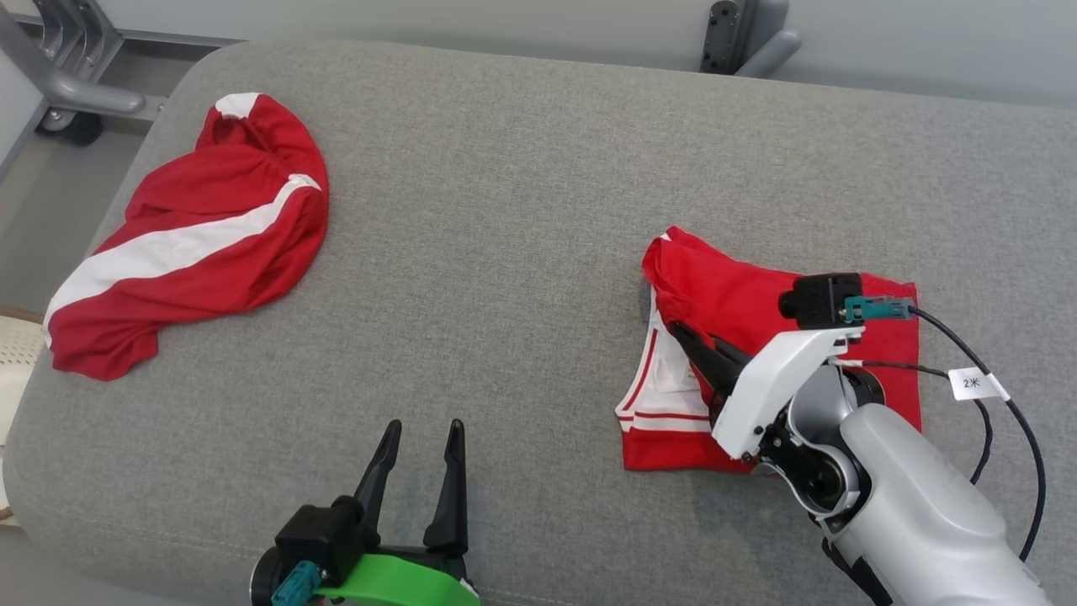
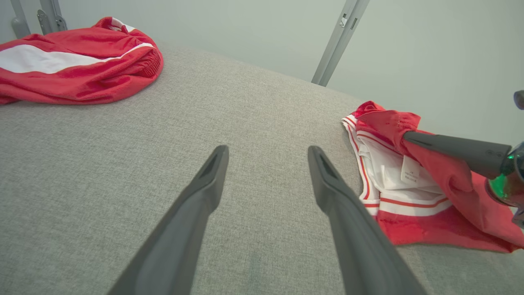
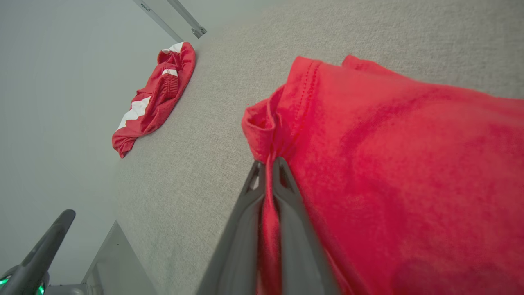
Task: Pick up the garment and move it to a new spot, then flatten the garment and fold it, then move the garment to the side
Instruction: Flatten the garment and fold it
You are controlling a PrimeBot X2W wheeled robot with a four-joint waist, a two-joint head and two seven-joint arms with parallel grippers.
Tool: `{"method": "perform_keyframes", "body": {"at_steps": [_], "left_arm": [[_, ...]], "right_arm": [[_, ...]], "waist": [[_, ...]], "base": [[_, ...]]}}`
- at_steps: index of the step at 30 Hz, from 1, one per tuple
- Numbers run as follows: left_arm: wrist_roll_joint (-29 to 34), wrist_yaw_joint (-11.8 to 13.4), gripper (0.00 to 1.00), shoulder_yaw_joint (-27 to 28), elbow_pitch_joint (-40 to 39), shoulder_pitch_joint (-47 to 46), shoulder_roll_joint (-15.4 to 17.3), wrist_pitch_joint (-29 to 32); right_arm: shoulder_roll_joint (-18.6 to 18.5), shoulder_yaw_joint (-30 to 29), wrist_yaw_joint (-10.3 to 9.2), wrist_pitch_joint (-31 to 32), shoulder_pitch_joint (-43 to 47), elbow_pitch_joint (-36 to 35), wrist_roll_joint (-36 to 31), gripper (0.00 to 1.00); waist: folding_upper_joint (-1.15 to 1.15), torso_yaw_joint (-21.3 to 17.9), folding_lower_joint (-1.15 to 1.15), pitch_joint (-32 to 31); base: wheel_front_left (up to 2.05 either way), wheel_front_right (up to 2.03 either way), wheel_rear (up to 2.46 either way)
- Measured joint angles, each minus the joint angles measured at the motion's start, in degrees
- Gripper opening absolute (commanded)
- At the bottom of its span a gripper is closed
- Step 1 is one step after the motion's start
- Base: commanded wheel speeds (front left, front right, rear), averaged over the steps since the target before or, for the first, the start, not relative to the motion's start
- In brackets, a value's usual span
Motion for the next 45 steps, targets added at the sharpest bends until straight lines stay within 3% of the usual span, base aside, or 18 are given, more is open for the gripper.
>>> {"method": "perform_keyframes", "body": {"at_steps": [1,2,3,7,11,15,21,28,36,45], "left_arm": [[-0.01,0.0,1.0,0.01,-0.02,-0.04,0.0,0.0],[-0.05,0.0,1.0,-0.05,-0.01,-0.12,0.0,0.0],[-0.07,0.0,1.0,-0.1,0.01,-0.24,0.0,0.0],[-0.08,0.19,1.0,-0.11,0.13,-0.83,0.0,0.0],[-0.03,0.86,1.0,1.34,-0.81,-0.87,0.0,0.0],[0.34,1.7,1.0,2.7,-2.94,-0.82,-0.01,-0.01],[1.86,2.88,1.0,4.72,-4.8,-0.54,-0.01,0.0],[3.64,3.79,1.0,7.3,-7.86,0.38,-0.01,0.0],[10.67,3.14,1.0,9.13,-9.03,3.84,-0.01,0.0],[15.36,1.0,1.0,12.12,-11.79,7.31,0.0,-0.01]], "right_arm": [[0.16,0.04,0.0,0.08,0.1,0.0,0.0,0.41],[0.38,-0.01,0.0,0.1,0.23,-0.04,0.09,0.41],[0.6,-0.11,0.0,0.22,0.39,-0.15,0.21,1.0],[1.05,-1.8,0.0,-0.49,1.27,-3.22,1.86,1.0],[-0.98,-5.82,0.0,-3.67,2.56,-7.89,2.25,1.0],[-3.15,-9.81,-0.01,-7.93,5.26,-11.01,0.08,1.0],[-3.36,-13.28,-0.01,-13.02,8.4,-12.92,-3.3,1.0],[-2.5,-15.44,0.0,-22.03,13.89,-12.01,-12.7,1.0],[-1.52,-16.72,0.0,-25.6,19.76,-10.63,-25.91,1.0],[1.45,-20.69,0.0,-25.81,27.1,-20.19,-37.11,1.0]], "waist": [[0.0,-0.17,0.0,0.12],[0.0,-0.32,0.0,0.25],[0.0,-0.49,0.0,0.35],[0.0,-1.18,0.0,0.62],[0.0,-2.26,0.0,0.59],[0.0,-3.8,0.0,0.18],[0.0,-6.19,0.0,-0.62],[0.0,-9.6,0.0,-2.39],[0.0,-12.31,0.0,-6.17],[0.0,-15.13,0.0,-9.93]], "base": [[0.0,0.0,0.0],[0.0,0.0,0.0],[0.0,0.0,0.0],[0.0,0.0,0.0],[0.0,0.0,0.0],[0.0,0.0,0.0],[0.0,0.0,0.0],[0.0,0.0,0.0],[0.0,0.0,0.0],[0.0,0.0,0.0]]}}
